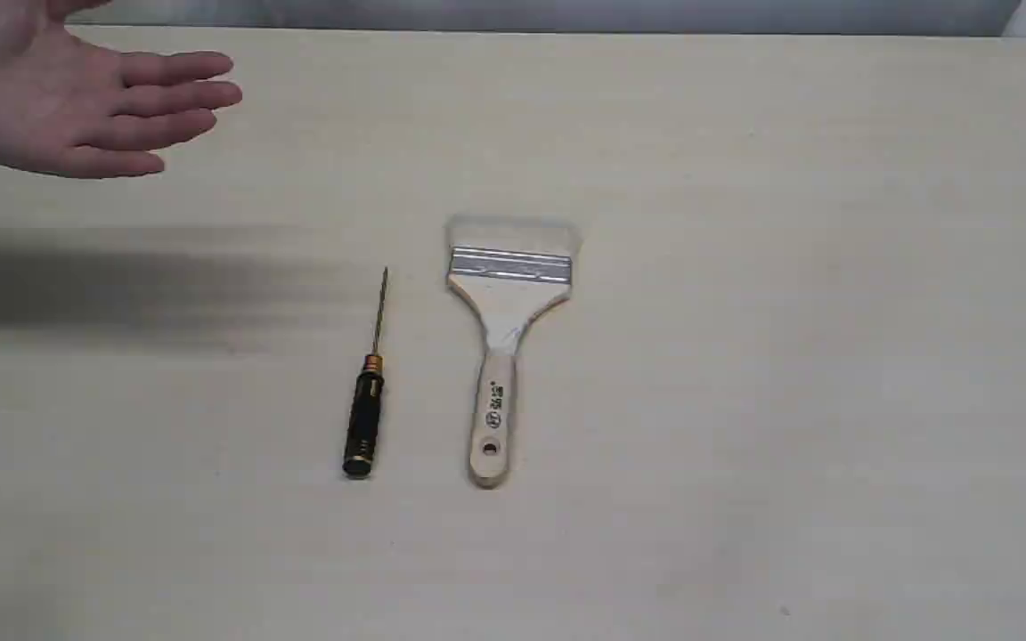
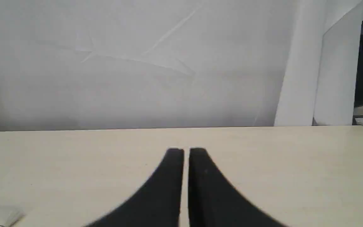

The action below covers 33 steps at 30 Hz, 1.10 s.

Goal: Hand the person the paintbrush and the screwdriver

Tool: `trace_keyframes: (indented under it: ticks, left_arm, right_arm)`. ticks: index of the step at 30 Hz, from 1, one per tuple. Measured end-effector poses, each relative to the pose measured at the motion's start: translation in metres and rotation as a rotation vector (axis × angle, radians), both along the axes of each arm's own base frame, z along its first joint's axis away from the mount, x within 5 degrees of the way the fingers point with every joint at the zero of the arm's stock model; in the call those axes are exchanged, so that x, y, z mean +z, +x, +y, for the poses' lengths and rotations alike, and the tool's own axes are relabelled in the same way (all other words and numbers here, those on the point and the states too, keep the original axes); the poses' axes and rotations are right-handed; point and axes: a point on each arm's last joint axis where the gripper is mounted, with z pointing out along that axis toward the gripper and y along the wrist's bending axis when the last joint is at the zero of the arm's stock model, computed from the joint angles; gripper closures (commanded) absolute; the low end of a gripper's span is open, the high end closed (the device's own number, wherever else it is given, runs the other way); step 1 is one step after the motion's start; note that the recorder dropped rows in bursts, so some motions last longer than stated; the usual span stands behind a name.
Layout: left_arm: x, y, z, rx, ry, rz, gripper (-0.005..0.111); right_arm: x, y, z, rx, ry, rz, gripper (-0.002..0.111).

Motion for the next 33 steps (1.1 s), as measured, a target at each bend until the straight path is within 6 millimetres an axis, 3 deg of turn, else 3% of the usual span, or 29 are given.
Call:
trace_keyframes:
  ticks: [7,13,15,19,21,26,31,33]
  left_arm:
    - [0.0,0.0,0.0,0.0,0.0,0.0,0.107]
    - [0.0,0.0,0.0,0.0,0.0,0.0,0.107]
    - [0.0,0.0,0.0,0.0,0.0,0.0,0.107]
    - [0.0,0.0,0.0,0.0,0.0,0.0,0.107]
    - [0.0,0.0,0.0,0.0,0.0,0.0,0.107]
    - [0.0,0.0,0.0,0.0,0.0,0.0,0.107]
    - [0.0,0.0,0.0,0.0,0.0,0.0,0.107]
    - [0.0,0.0,0.0,0.0,0.0,0.0,0.107]
  right_arm:
    - [0.0,0.0,0.0,0.0,0.004,0.002,0.104]
    - [0.006,0.0,0.001,0.025,0.106,-0.074,0.102]
    - [0.008,0.0,0.004,0.069,0.117,-0.084,0.097]
    - [0.02,0.002,0.015,0.224,0.137,-0.111,0.072]
    - [0.035,0.003,0.021,0.315,0.142,-0.13,0.061]
    - [0.098,0.01,0.04,0.513,0.121,-0.161,0.06]
    - [0.163,0.037,0.07,0.636,0.07,0.053,0.06]
    - [0.181,0.056,0.084,0.658,0.036,0.18,0.06]
